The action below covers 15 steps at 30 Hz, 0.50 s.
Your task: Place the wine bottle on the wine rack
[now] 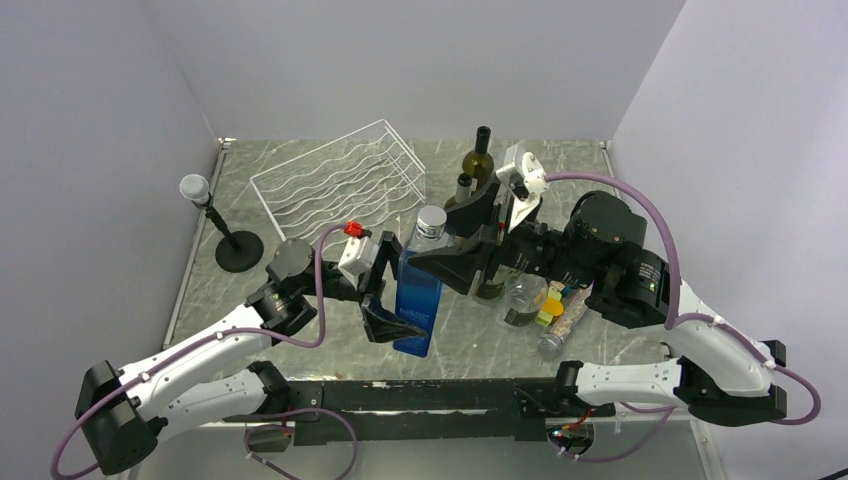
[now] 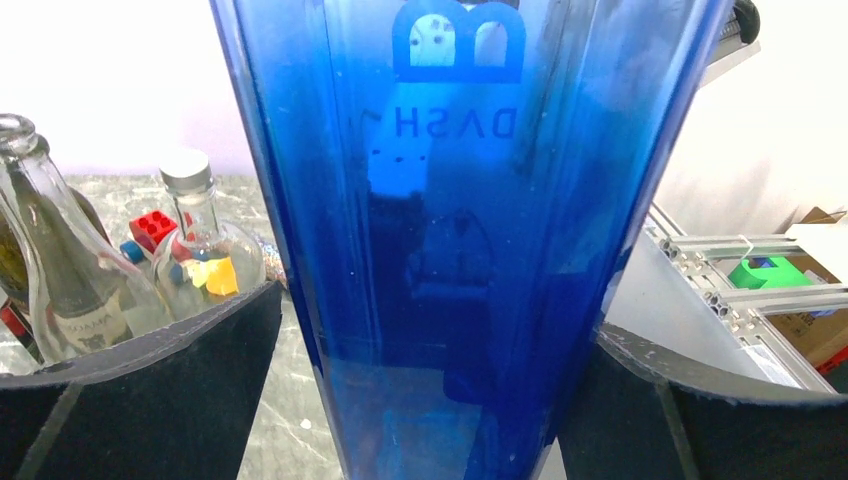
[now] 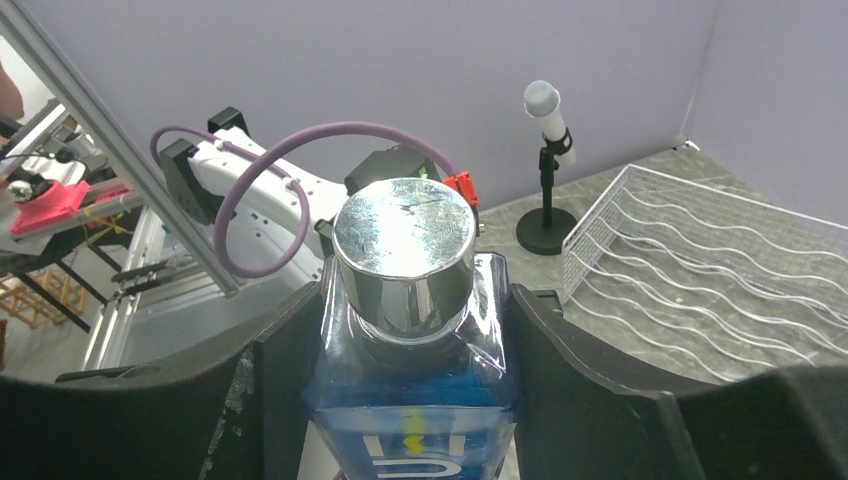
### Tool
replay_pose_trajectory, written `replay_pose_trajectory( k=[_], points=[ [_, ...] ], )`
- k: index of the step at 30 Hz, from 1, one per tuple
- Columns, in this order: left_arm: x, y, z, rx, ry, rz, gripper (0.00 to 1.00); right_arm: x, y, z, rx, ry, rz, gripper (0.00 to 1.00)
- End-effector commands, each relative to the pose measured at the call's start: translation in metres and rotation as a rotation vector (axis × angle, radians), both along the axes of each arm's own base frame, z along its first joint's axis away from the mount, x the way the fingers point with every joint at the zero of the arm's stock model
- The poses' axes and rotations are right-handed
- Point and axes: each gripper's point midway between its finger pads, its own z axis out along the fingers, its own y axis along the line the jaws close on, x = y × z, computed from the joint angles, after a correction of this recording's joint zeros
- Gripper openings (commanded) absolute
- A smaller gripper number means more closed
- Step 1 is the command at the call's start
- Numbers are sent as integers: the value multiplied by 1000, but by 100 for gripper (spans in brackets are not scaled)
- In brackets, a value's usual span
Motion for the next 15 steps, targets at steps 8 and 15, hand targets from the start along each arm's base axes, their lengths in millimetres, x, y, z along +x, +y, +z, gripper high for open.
replay_pose_trajectory(
  k=[8, 15],
  points=[
    [0, 0, 38, -180, -40, 40, 99, -21, -35, 94, 353, -115, 30, 0],
    [-8, -10, 31, -157, -54, -1, 99, -21, -36, 95, 358, -120, 29, 0]
  ],
)
